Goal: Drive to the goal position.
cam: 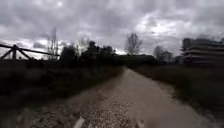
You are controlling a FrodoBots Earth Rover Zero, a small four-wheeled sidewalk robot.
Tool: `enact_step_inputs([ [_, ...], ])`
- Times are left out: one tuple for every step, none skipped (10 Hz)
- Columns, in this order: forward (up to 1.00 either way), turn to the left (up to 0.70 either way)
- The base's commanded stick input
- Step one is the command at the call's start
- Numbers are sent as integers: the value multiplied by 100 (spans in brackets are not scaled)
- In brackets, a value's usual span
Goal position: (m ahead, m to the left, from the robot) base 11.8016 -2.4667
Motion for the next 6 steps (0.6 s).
enact_step_inputs([
  [0, 0],
  [62, 0],
  [68, 0],
  [68, 0],
  [65, 0],
  [62, 0],
])
